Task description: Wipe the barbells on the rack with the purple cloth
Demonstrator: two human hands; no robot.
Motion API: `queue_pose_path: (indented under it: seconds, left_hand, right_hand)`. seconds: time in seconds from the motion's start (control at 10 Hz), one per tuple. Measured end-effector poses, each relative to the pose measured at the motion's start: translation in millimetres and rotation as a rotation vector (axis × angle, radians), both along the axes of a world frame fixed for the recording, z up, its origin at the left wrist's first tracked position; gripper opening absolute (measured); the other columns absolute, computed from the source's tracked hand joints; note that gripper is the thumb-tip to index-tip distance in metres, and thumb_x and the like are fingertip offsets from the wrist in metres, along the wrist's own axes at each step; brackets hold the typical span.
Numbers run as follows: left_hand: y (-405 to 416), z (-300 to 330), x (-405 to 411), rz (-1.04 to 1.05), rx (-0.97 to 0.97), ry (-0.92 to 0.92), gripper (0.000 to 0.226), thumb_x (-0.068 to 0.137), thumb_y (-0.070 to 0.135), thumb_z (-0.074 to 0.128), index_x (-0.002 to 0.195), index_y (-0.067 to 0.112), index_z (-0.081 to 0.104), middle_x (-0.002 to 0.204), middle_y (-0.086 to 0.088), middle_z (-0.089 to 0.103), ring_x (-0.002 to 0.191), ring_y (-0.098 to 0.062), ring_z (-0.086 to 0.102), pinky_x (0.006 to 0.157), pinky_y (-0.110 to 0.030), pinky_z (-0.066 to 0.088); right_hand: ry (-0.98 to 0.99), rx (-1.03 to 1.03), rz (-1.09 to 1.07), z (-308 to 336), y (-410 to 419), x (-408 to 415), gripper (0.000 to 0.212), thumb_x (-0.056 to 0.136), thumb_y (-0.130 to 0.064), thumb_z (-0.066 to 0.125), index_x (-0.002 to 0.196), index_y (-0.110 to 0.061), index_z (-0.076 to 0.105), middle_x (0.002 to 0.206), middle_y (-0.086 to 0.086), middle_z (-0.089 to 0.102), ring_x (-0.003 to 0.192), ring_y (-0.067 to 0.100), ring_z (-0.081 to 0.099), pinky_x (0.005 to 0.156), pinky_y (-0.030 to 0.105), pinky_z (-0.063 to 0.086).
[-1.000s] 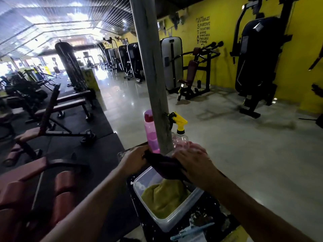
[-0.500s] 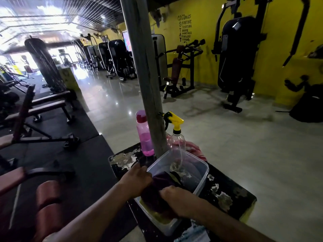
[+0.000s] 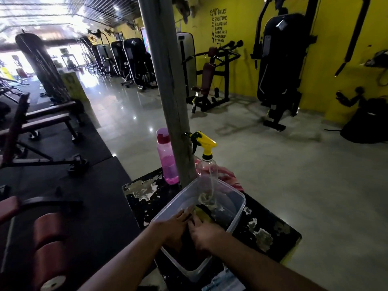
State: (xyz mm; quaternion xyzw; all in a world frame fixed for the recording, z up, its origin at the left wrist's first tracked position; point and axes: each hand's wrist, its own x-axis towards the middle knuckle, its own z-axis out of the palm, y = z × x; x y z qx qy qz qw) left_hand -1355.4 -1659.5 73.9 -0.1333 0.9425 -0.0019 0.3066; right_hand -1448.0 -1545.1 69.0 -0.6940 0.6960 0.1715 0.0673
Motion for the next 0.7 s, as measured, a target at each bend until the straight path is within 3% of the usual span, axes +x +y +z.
queue_pose_path:
  seconds: [0.1, 0.2, 0.3, 0.4, 0.5, 0.6, 0.7]
  left_hand:
    - [13.8, 9.3, -6.4, 0.037, 0.052, 0.004, 0.113, 0.088, 0.036, 0.074, 0.157, 0.010, -0.012, 0.157, -0.009, -0.032, 0.146, -0.022, -0.028, 0.108, -0.021, -0.016]
    - [20.1, 14.1, -9.1, 0.151, 0.103, 0.048, 0.117, 0.087, 0.034, 0.075, 0.156, 0.017, -0.018, 0.158, -0.004, -0.033, 0.151, -0.021, -0.016, 0.114, -0.019, -0.004]
    - [11.6, 12.2, -2.6, 0.245, 0.159, 0.162, 0.118, 0.086, 0.029, 0.077, 0.156, 0.021, -0.018, 0.157, 0.001, -0.031, 0.153, -0.022, -0.005, 0.119, -0.025, 0.007]
    - [0.9, 20.1, 21.2, 0.350, 0.214, 0.424, 0.098, 0.092, 0.021, 0.067, 0.159, 0.023, -0.004, 0.163, 0.004, -0.012, 0.153, -0.015, 0.006, 0.119, -0.017, 0.010]
    - [2.8, 31.7, 47.1, 0.454, 0.167, 0.637, 0.089, 0.088, 0.041, 0.066, 0.160, 0.030, 0.014, 0.165, 0.005, 0.021, 0.148, -0.010, 0.027, 0.120, -0.021, 0.024]
    - [22.8, 35.9, 92.5, 0.610, 0.079, 0.908, 0.079, 0.084, 0.051, 0.068, 0.153, 0.034, 0.033, 0.152, 0.009, 0.046, 0.136, -0.010, 0.046, 0.111, -0.031, 0.040]
    - [43.4, 33.3, 113.5, 0.687, 0.042, 0.944, 0.078, 0.084, 0.043, 0.069, 0.153, 0.030, 0.035, 0.152, 0.006, 0.046, 0.137, -0.011, 0.045, 0.114, -0.032, 0.038]
  right_hand:
    - [0.030, 0.087, 0.013, -13.5, -6.3, 0.5, 0.067, 0.106, -0.036, 0.035, 0.158, 0.000, 0.010, 0.164, 0.024, 0.010, 0.153, 0.042, -0.003, 0.123, 0.056, 0.002]
    - [0.009, 0.099, 0.005, -7.6, -8.4, -3.7, 0.064, 0.106, -0.033, 0.037, 0.155, 0.004, 0.019, 0.161, 0.029, 0.017, 0.151, 0.044, 0.007, 0.121, 0.055, 0.018]
    - [-0.121, 0.057, 0.003, 13.0, -4.6, -7.4, 0.049, 0.103, -0.026, 0.044, 0.145, -0.001, 0.040, 0.149, 0.026, 0.039, 0.142, 0.040, 0.032, 0.115, 0.047, 0.027]
    - [-0.409, -0.074, -0.047, 41.4, 2.2, -30.3, 0.047, 0.092, -0.025, 0.063, 0.133, -0.008, 0.049, 0.135, 0.016, 0.050, 0.128, 0.032, 0.047, 0.106, 0.040, 0.040]
    - [-0.486, -0.161, -0.026, 55.8, 5.3, -41.9, 0.051, 0.088, -0.033, 0.068, 0.131, -0.013, 0.048, 0.135, 0.009, 0.051, 0.125, 0.028, 0.050, 0.098, 0.034, 0.043]
    - [-0.534, -0.223, 0.024, 62.5, 8.3, -38.6, 0.053, 0.086, -0.049, 0.068, 0.125, -0.018, 0.051, 0.132, 0.004, 0.054, 0.119, 0.024, 0.053, 0.090, 0.032, 0.043]
    - [-0.469, -0.220, 0.030, 62.2, 8.5, -29.0, 0.057, 0.087, -0.056, 0.065, 0.130, -0.021, 0.050, 0.132, 0.003, 0.055, 0.121, 0.023, 0.053, 0.095, 0.036, 0.046]
